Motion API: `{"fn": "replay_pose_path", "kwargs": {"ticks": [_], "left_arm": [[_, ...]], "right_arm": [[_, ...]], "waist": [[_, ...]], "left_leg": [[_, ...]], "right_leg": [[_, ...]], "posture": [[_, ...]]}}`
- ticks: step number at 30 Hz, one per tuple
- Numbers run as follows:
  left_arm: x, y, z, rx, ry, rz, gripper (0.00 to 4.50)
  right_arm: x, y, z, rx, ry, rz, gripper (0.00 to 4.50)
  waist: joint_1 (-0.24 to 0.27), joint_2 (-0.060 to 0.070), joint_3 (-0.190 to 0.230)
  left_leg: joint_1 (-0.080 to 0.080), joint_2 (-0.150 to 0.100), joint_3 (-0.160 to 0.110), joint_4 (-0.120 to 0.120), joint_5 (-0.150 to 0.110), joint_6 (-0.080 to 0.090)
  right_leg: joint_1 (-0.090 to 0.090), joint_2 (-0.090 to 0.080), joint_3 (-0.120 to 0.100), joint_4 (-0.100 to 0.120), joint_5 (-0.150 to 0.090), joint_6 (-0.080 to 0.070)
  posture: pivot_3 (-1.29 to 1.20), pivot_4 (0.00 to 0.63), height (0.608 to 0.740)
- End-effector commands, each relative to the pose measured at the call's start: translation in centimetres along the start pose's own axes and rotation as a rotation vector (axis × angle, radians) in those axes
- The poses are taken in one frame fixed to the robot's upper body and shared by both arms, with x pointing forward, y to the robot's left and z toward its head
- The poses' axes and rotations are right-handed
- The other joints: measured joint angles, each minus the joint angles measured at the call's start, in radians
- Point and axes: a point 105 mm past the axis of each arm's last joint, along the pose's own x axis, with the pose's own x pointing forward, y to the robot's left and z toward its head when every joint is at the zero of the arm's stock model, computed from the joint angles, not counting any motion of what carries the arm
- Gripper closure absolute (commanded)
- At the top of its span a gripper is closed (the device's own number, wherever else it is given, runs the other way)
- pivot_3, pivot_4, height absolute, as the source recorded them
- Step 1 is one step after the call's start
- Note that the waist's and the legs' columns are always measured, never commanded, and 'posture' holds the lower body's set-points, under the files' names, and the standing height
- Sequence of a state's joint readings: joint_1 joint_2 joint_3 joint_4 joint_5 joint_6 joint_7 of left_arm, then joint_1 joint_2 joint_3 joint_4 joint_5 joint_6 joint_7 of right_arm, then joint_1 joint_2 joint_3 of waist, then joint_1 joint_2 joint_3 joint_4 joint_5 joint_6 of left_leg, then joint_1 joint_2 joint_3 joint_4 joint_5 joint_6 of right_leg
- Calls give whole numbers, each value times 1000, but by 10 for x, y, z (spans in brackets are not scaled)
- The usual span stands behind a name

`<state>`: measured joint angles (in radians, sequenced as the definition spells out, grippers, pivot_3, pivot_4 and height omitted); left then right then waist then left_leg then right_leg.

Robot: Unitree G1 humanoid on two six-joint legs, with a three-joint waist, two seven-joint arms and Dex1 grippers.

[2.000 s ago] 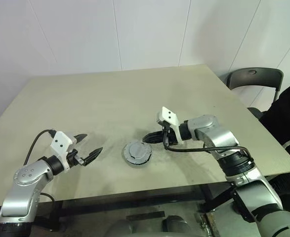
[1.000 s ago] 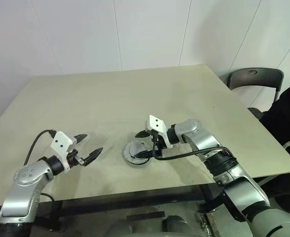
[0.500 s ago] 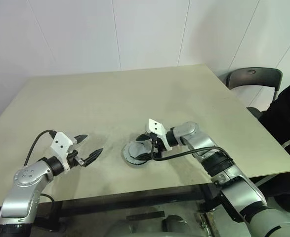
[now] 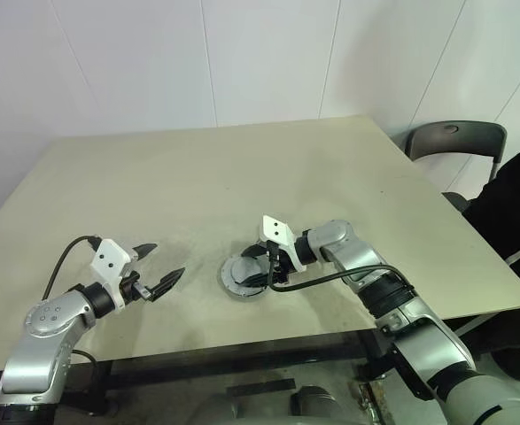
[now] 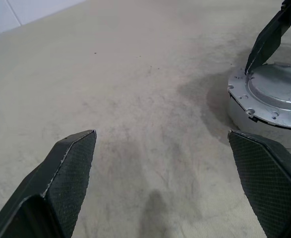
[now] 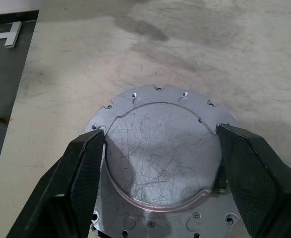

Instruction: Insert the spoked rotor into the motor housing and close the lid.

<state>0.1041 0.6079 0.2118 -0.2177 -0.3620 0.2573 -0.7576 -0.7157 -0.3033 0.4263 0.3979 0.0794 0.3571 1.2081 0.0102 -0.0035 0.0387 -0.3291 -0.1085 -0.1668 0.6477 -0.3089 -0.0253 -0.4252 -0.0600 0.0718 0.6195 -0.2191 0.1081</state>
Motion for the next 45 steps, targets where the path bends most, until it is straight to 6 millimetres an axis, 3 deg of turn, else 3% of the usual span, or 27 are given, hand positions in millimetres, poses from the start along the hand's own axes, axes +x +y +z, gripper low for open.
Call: {"fn": "replay_pose_path", "kwargs": {"ticks": [1,14,45], "left_arm": [[-1,1,14,34,-40,4,0],[1,0,13,30,-39,-2,0],[-1,-3,12,13,-37,6,0]], "right_arm": [[0,3,9,-39,-19,19,1286],[-9,4,28,-42,-75,44,1286],[0,1,3,-16,37,15,1286]], "waist": [[0,0,0],[-1,0,0],[0,0,0]], "left_leg": [[0,0,0,0,0,0],[0,0,0,0,0,0],[1,0,0,0,0,0]], "right_leg": [[0,0,0,0,0,0],[0,0,0,0,0,0],[0,0,0,0,0,0]], "posture": [[0,0,740],[0,0,740],[0,0,740]]}}
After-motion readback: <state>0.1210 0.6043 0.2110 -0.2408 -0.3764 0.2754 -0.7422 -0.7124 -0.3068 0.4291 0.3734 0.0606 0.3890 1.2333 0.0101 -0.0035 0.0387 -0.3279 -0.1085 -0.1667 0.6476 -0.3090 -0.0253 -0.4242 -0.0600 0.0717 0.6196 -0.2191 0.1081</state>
